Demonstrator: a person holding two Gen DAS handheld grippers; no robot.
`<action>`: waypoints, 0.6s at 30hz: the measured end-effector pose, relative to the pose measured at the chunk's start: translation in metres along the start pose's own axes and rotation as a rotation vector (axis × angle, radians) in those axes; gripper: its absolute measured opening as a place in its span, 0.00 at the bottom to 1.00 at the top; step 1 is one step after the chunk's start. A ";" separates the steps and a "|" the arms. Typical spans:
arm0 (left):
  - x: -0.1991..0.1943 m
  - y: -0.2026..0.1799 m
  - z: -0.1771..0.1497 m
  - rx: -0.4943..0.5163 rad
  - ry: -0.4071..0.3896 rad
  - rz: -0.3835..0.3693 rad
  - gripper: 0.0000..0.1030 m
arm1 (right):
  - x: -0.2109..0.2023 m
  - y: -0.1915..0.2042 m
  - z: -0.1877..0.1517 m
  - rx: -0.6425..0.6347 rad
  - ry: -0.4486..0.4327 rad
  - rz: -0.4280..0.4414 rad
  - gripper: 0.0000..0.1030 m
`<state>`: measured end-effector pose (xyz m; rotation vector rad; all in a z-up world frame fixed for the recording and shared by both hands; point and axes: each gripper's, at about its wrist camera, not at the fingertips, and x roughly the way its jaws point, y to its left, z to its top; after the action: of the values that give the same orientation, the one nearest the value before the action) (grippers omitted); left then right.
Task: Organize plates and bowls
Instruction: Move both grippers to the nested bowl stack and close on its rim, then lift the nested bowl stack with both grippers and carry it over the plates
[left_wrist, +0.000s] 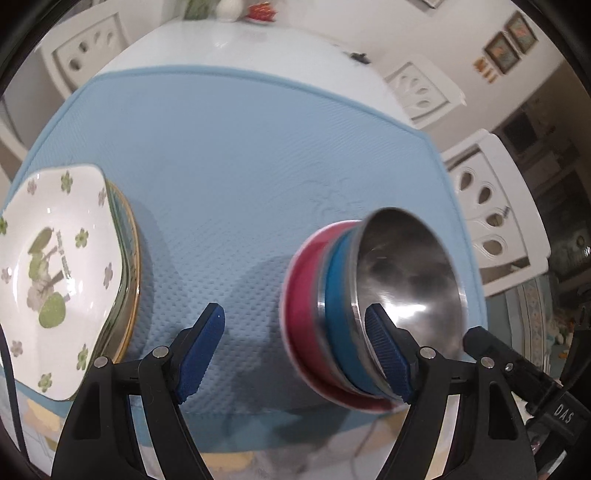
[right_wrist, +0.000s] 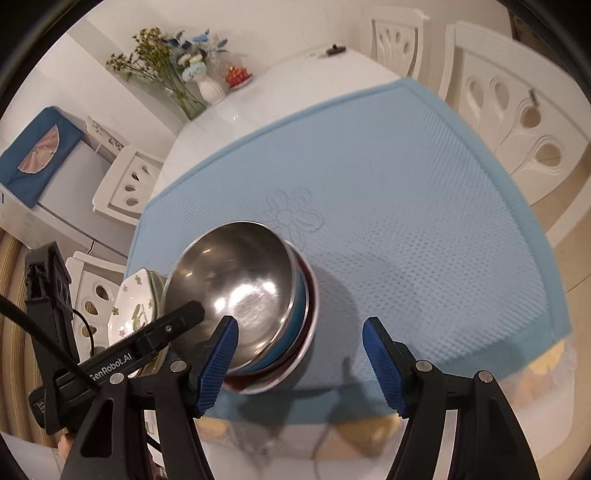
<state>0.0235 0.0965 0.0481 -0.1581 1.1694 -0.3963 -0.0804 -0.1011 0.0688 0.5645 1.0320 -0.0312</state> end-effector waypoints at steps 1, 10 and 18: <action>0.005 0.005 0.000 -0.022 0.008 0.009 0.74 | 0.004 -0.003 0.002 0.002 0.009 0.008 0.66; 0.009 0.014 0.003 -0.060 0.015 0.010 0.73 | 0.033 -0.014 0.011 -0.016 0.086 0.074 0.66; 0.019 0.013 0.006 -0.070 0.037 -0.023 0.73 | 0.066 -0.010 0.019 -0.035 0.169 0.121 0.66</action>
<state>0.0382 0.1003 0.0299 -0.2262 1.2191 -0.3798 -0.0334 -0.1026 0.0178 0.6038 1.1580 0.1432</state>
